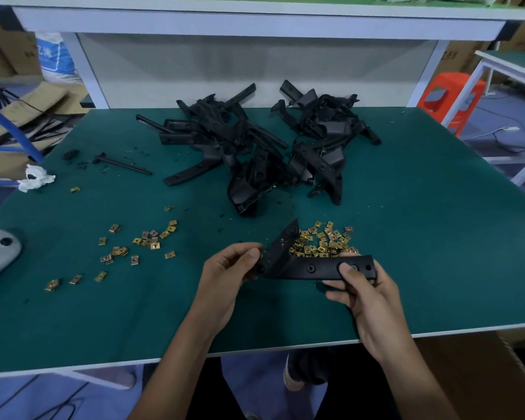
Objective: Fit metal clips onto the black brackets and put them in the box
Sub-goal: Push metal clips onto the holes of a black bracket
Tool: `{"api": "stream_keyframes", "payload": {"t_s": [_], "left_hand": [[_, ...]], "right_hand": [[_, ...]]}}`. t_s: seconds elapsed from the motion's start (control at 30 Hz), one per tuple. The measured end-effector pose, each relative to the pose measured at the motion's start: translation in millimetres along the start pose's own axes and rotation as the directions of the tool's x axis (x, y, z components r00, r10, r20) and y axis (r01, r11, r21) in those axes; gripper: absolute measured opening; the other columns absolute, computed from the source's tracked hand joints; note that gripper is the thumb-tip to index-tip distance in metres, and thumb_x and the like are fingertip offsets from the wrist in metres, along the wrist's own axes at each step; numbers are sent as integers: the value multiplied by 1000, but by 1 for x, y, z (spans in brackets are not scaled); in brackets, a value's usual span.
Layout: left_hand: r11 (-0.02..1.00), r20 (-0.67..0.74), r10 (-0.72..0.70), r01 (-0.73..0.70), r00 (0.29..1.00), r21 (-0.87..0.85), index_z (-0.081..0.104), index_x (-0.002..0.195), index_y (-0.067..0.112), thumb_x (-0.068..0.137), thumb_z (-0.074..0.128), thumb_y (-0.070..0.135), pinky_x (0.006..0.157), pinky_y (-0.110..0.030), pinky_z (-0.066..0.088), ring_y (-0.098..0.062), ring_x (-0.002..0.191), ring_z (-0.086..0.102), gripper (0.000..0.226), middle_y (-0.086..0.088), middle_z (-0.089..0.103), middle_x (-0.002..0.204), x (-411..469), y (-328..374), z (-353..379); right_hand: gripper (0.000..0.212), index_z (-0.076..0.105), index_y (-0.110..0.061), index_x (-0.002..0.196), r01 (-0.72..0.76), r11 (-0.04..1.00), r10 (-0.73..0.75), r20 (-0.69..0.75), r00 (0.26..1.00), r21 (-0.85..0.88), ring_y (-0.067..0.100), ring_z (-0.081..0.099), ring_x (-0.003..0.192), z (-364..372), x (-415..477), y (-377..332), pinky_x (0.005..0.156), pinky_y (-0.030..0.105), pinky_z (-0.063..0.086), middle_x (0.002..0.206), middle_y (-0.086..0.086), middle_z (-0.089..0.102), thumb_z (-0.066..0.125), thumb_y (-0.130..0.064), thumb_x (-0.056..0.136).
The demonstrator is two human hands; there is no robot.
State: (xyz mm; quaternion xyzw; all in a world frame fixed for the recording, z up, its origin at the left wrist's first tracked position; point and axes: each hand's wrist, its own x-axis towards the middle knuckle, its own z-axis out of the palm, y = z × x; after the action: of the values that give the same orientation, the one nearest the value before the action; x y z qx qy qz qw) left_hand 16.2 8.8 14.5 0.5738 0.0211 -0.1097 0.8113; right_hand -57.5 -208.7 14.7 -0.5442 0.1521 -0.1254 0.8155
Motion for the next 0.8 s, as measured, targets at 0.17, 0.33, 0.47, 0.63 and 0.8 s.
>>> {"api": "stream_keyframes", "payload": {"t_s": [0.17,0.33,0.47,0.63,0.8], "left_hand": [[1000,9,7,-7,1000,-17,80,90,16,88,70,15,85,-38,47,-22,88,61,10,-9,72,92,1,-1,-1],[998,5,39,-39,999,50,80,89,19,92,68,6,84,-35,48,-23,89,60,18,-9,72,90,3,-6,-1],[994,4,76,-76,997,82,80,86,21,91,68,5,83,-29,51,-17,85,62,20,-5,72,86,3,-8,-2],[956,11,150,-148,989,255,77,94,33,85,80,21,75,-18,51,-5,81,65,16,8,73,86,1,-12,-1],[851,-8,233,-200,972,485,71,103,45,73,88,34,78,-13,51,-1,91,66,37,18,69,100,1,-18,-1]], "right_hand": [[27,67,-10,106,4,1000,-4,-5,1000,-20,24,74,80,1,0,0,59,26,59,95,11,75,73,-21,82],[12,66,-9,103,6,999,-8,-28,1000,-47,24,74,77,0,0,2,58,26,60,92,9,73,68,-10,92],[7,69,-13,99,-3,996,-1,-48,999,-88,27,75,80,1,1,4,57,27,59,92,9,74,68,-9,95],[9,69,-12,103,0,998,-5,-90,996,-61,29,76,82,3,1,4,56,26,59,93,10,75,69,-10,94],[11,70,-15,106,34,996,-44,-112,993,-84,28,76,86,6,-1,6,56,26,59,94,6,76,68,-12,95]]}}
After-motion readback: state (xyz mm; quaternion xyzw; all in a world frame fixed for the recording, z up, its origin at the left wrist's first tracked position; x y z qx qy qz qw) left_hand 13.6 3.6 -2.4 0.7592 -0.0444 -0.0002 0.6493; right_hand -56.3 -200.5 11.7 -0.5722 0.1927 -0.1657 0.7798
